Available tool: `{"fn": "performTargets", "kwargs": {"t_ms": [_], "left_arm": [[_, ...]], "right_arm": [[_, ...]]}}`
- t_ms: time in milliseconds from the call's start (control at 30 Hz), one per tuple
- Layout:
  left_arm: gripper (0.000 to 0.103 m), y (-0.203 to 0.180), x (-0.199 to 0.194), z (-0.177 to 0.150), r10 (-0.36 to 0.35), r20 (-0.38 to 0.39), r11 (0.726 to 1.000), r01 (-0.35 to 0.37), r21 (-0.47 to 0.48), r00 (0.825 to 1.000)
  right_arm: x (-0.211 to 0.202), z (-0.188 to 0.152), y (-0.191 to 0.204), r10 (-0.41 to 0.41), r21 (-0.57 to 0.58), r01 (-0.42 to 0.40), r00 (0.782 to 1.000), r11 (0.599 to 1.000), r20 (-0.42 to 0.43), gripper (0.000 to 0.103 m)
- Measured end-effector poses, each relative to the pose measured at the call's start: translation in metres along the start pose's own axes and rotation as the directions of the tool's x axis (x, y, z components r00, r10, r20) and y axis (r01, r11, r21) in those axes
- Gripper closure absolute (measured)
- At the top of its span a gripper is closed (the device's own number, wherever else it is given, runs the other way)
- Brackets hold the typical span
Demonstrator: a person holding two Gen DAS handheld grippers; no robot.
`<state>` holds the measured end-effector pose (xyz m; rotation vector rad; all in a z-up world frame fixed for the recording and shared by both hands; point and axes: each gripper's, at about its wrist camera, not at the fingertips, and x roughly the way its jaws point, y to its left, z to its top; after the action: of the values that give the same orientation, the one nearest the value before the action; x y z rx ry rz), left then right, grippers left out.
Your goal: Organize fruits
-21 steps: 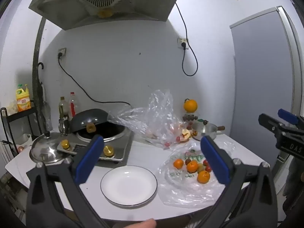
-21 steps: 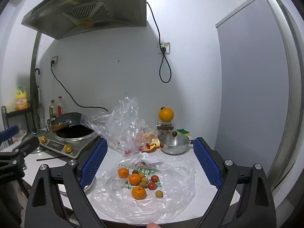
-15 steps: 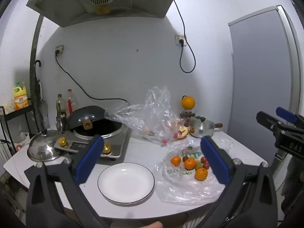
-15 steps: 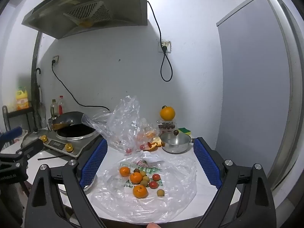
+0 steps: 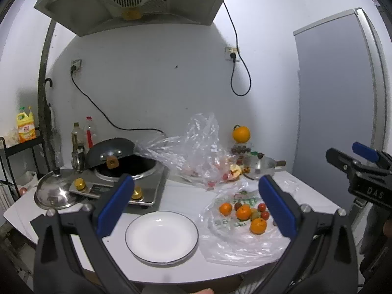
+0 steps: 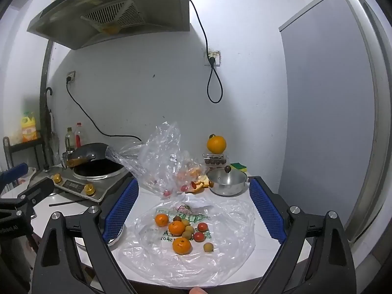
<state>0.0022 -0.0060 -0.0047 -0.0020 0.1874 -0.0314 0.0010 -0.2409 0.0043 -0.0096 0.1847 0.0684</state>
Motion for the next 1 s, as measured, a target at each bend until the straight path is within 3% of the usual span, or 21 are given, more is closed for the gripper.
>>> {"fn": "performTargets", "kwargs": {"t_ms": [1000], "left_arm": [[0.001, 0.0027, 0.0019, 0.0014, 0.018, -0.004, 1.000, -0.018, 0.007, 1.000]], "right_arm": [[0.0085, -0.0022, 0.0003, 0.003, 0.002, -0.003, 1.000, 1.000, -0.023, 0.009]]}}
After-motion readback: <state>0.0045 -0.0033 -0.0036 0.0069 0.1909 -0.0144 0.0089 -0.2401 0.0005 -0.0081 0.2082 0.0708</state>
